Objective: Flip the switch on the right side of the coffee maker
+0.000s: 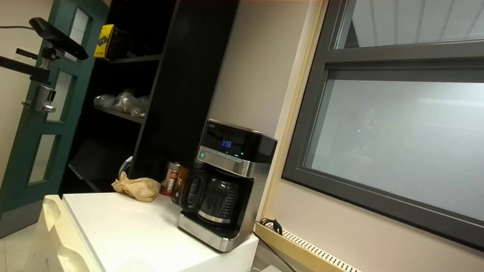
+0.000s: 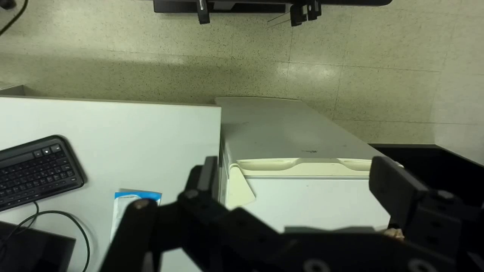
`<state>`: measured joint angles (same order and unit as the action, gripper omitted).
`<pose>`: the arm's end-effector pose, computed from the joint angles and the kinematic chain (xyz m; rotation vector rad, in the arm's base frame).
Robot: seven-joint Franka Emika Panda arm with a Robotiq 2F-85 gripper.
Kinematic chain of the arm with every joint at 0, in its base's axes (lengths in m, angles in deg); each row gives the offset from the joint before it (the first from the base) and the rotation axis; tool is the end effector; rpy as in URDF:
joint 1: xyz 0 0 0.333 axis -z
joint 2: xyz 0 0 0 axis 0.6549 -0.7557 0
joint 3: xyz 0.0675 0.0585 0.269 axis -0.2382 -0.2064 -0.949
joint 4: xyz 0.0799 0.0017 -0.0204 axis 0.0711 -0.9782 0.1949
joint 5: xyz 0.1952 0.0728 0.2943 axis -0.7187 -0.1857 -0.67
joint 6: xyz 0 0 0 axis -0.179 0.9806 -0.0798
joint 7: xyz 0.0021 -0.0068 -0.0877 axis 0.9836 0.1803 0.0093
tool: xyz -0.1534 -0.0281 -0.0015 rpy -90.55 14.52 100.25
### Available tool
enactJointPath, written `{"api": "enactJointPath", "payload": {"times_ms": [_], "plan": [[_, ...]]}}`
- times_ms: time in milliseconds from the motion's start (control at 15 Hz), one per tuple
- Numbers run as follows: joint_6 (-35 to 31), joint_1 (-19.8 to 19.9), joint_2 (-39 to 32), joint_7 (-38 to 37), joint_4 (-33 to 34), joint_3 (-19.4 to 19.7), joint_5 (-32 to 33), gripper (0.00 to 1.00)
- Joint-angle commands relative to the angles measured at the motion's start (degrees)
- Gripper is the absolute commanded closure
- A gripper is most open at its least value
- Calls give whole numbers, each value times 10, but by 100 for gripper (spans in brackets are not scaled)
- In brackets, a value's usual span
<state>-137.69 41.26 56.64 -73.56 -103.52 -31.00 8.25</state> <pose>0.3295 -0.0445 0.4826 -3.0470 -0.0121 0.0316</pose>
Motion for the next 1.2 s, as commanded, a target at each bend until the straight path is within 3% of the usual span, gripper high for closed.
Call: {"api": "enactJointPath", "payload": {"times_ms": [0, 333, 867, 933, 1133], "plan": [[-13, 8, -16, 4, 6, -8, 2, 0], [-66, 12, -101, -1, 39, -20, 39, 0], [-140, 17, -290, -13, 140, -57, 189, 0], [-152, 16, -311, -13, 154, -58, 209, 21], [-178, 12, -372, -8, 199, -61, 263, 40]]}}
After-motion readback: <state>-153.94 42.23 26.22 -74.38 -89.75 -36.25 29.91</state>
